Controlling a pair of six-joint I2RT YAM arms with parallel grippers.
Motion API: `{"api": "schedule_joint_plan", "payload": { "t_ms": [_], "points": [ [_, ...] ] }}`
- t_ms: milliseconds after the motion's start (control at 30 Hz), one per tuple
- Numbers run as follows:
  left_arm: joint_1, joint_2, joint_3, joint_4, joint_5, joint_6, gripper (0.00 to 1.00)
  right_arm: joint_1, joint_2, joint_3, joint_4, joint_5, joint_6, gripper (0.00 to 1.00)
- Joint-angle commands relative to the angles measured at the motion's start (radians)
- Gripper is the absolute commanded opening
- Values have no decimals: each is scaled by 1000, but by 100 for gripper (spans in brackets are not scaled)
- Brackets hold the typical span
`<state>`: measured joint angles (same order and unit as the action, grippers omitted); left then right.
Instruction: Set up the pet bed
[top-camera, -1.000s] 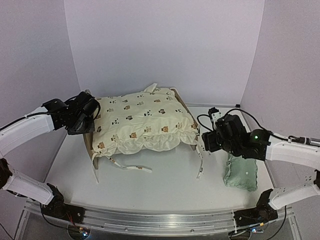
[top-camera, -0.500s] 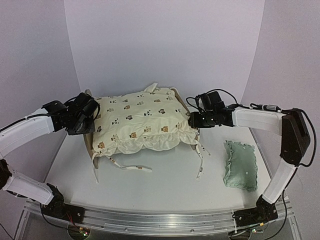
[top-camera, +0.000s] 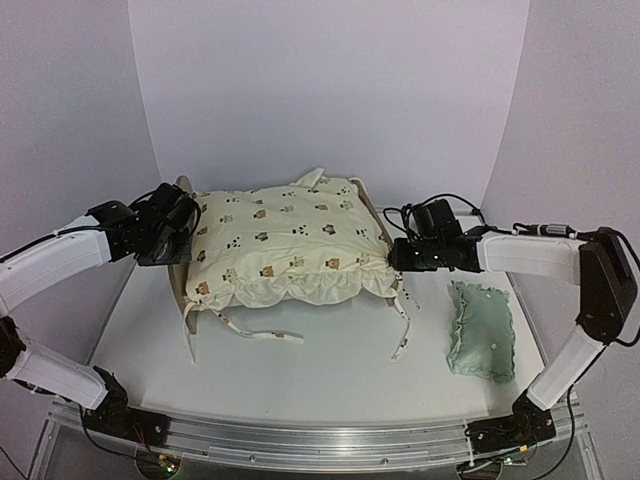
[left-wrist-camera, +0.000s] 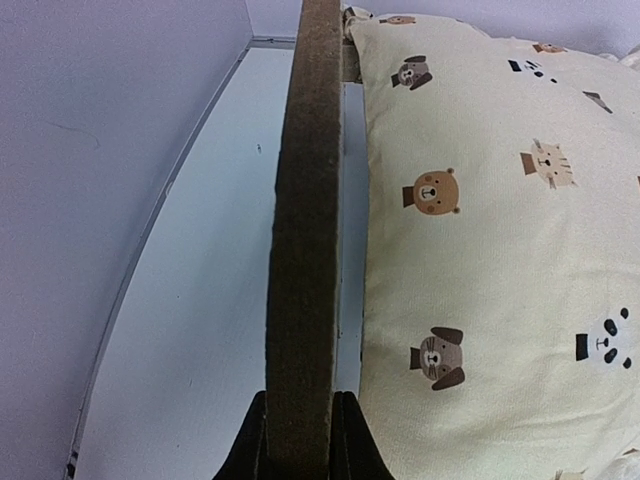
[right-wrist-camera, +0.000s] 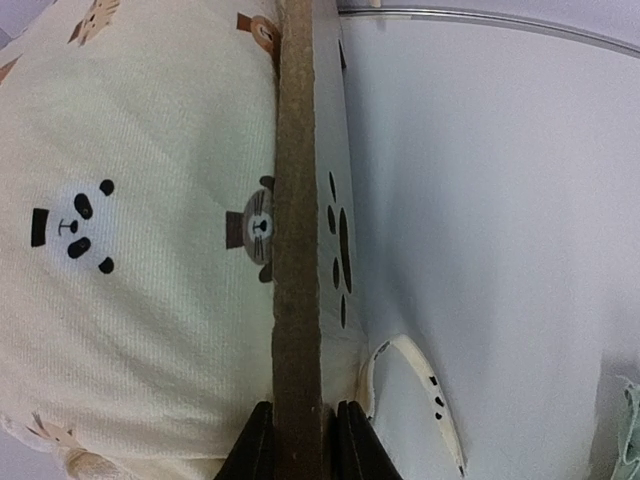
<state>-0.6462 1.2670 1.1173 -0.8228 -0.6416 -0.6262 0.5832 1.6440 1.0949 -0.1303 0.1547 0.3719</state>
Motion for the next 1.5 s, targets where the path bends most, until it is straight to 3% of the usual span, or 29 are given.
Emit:
{"api": "schedule_joint_plan", "payload": {
  "t_ms": [0,267,433,600,1000,1167,1300,1467],
  "points": [
    [4,63,34,146,-105,99,7,98,-88,-94,-64,-50,86,16],
    [21,150,105,158,-158,120,7,242,-144,-180,-21,10,144,14],
    [47,123,128,110,-193,98,4,317,-116,-164,6,3,150,14],
    [62,82,117,55,-249,80,3,330,-71,-127,28,-19,146,14],
    [73,43,78,25,-209,61,6,378,-47,-110,51,-21,155,13],
    [73,35,72,11,-151,45,20,378,-78,-119,18,60,106,16],
    [72,10,104,-3,-118,52,42,378,-129,-131,-3,115,72,29],
    [73,-20,142,-7,-101,76,58,378,-178,-128,-26,151,33,43]
  ]
}}
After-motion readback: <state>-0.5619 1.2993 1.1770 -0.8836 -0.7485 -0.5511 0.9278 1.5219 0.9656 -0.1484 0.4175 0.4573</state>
